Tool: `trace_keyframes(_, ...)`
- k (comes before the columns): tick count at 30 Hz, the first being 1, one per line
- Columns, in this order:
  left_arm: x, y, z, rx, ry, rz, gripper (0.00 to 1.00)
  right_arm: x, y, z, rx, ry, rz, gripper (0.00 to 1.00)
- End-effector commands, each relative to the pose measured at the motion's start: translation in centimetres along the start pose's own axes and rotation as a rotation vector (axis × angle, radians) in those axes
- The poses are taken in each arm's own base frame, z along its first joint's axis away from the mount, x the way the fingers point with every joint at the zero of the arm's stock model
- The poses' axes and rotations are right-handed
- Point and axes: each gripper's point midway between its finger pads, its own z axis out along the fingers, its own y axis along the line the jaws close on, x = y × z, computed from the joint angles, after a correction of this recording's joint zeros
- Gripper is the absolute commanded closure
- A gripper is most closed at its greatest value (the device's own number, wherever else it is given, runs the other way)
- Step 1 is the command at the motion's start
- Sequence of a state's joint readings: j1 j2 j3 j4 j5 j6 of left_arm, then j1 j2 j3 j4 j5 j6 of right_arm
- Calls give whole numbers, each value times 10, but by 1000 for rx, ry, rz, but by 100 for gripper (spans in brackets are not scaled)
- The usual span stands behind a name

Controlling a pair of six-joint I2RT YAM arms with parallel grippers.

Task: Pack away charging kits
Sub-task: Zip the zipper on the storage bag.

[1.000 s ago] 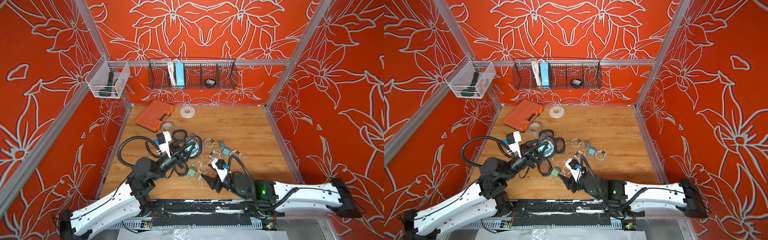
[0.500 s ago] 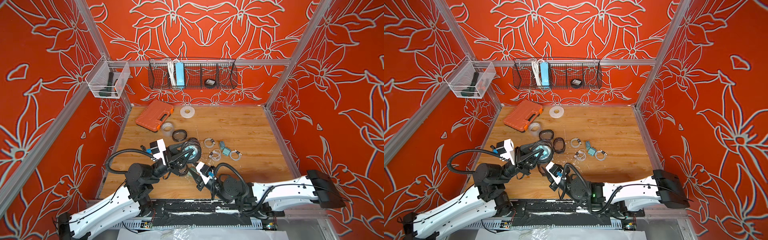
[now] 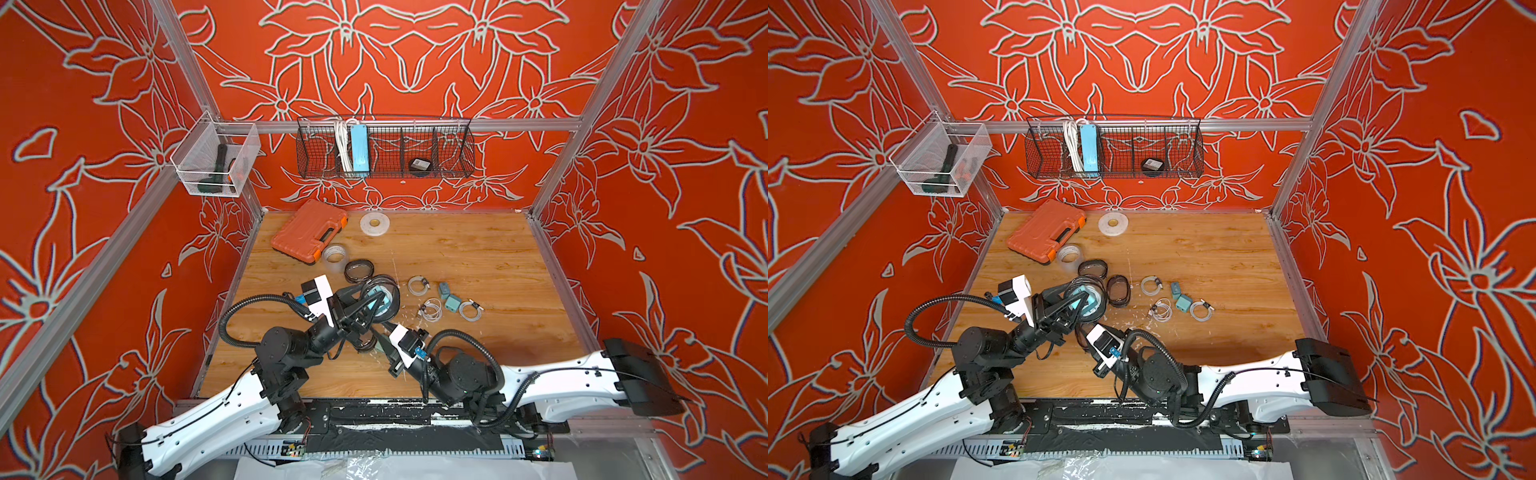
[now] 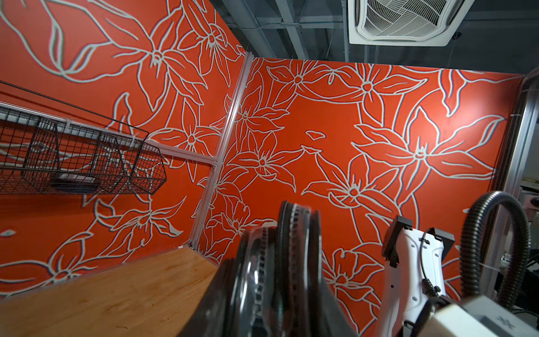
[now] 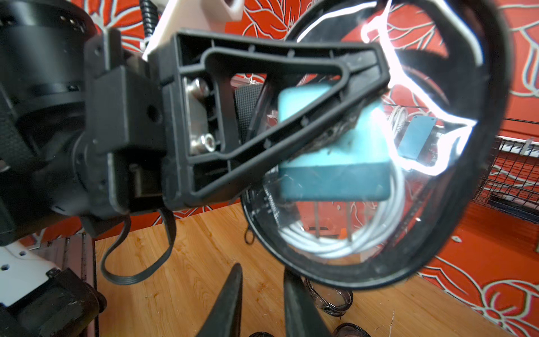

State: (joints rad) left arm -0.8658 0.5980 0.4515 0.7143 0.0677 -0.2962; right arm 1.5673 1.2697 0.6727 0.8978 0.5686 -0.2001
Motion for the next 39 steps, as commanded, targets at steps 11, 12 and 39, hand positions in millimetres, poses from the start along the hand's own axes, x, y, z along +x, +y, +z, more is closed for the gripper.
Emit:
trace_keyframes(11, -1, 0, 0, 4, -23, -39, 100, -20, 4, 13, 14, -35, 39, 75)
trace_keyframes(12, -1, 2, 0, -8, -21, -41, 100, -20, 3, 14, 20, -33, 45, 75)
trace_keyframes(39, 0, -2, -10, 10, -25, -2, 100, -22, -19, 22, 108, 29, 141, 71)
